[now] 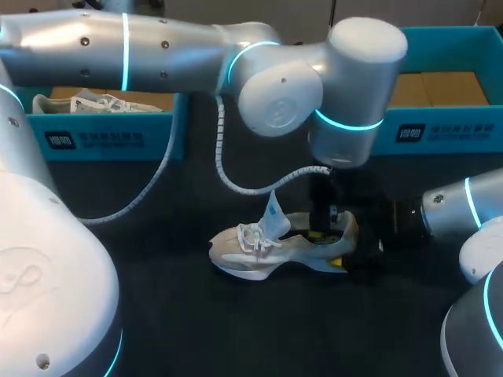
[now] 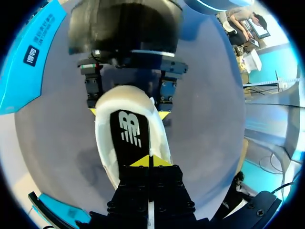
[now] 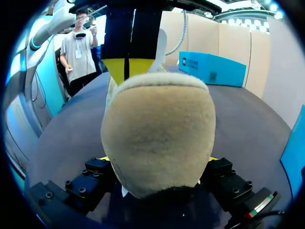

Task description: Take the shoe out of the shoebox, open the shoe tongue, remove and reinsert the insole, then place the shoe into the shoebox

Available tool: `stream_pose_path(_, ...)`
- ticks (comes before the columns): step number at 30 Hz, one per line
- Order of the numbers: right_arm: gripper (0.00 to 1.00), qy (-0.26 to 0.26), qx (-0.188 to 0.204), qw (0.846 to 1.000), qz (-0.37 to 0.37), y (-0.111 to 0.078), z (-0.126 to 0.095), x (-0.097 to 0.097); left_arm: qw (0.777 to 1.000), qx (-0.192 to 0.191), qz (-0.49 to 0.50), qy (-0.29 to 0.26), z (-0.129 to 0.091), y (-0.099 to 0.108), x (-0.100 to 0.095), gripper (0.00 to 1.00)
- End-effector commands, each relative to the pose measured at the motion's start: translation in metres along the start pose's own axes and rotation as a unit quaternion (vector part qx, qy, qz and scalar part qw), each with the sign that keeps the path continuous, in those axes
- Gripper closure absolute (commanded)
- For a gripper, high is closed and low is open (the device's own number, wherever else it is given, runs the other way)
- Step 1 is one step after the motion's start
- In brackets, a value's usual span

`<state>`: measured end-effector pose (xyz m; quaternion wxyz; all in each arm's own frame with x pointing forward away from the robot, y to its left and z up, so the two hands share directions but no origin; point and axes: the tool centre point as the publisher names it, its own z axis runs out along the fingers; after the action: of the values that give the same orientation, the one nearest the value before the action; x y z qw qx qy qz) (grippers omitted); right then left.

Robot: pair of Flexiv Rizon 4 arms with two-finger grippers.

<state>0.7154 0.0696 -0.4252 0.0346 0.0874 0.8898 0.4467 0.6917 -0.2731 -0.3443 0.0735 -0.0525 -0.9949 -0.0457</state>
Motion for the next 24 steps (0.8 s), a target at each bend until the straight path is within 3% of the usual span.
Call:
stream_pose_path(1,1.0,-0.001,0.002,1.0,0.0,-0.001,0.001,0.0,1.0,0.005,0.015,0.011,0.012,0.004,-0.001,1.0)
stream_pose_path(14,1.0,-0.001,0.002,1.0,0.0,-0.001,0.001,0.0,0.998,0.016,0.052,0.041,0.047,0.009,0.007,1.0)
stream_pose_path(21,1.0,-0.001,0.002,1.0,0.0,-0.001,0.001,0.0,0.998,0.023,0.056,0.032,0.053,0.012,0.006,1.0)
stream_pose_path(23,1.0,-0.001,0.002,1.0,0.0,-0.001,0.001,0.0,0.998,0.022,0.054,0.024,0.053,0.012,0.006,0.72)
stream_pose_path(24,1.0,-0.001,0.002,1.0,0.0,-0.001,0.001,0.0,0.998,0.024,0.055,0.021,0.053,0.013,0.005,0.75)
